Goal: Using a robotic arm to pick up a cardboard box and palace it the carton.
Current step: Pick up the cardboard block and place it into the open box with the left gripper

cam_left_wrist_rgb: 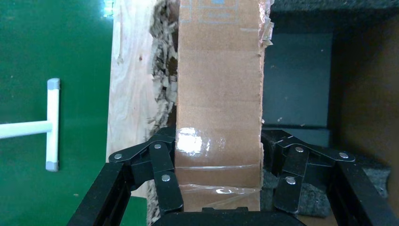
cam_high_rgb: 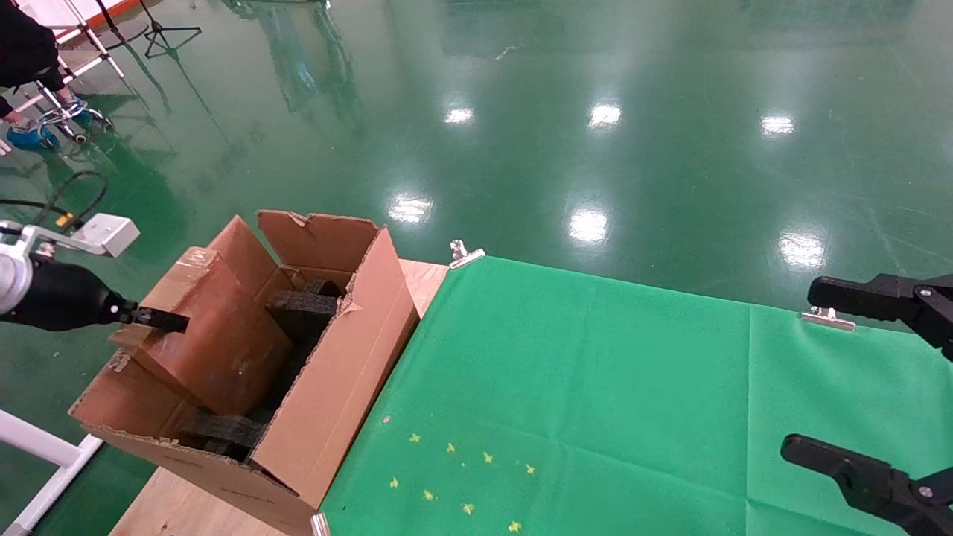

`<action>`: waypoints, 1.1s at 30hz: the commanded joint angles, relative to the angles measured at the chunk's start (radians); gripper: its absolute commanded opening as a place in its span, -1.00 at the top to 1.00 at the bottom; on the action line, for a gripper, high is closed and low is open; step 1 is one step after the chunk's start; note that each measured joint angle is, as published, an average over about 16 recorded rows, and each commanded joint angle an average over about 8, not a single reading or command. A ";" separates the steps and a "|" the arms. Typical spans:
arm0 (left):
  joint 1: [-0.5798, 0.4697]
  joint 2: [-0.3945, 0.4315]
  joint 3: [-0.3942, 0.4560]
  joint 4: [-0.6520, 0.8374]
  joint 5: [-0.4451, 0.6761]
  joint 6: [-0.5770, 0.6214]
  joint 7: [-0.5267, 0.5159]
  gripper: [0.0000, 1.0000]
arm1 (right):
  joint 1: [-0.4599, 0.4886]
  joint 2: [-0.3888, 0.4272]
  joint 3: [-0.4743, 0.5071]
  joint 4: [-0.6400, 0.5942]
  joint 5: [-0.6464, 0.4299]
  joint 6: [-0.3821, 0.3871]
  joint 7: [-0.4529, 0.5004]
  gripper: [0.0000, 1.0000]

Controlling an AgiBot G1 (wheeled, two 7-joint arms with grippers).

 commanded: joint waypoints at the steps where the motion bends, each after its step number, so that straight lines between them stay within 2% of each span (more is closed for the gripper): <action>1: 0.011 0.012 -0.002 0.025 -0.007 -0.012 0.011 1.00 | 0.000 0.000 0.000 0.000 0.000 0.000 0.000 -1.00; 18: 0.128 0.129 -0.017 0.190 -0.043 -0.103 0.061 1.00 | 0.000 0.000 0.000 0.000 0.000 0.000 0.000 -1.00; 33: 0.185 0.192 -0.025 0.261 -0.056 -0.168 0.057 1.00 | 0.000 0.000 0.000 0.000 0.000 0.000 0.000 -1.00</action>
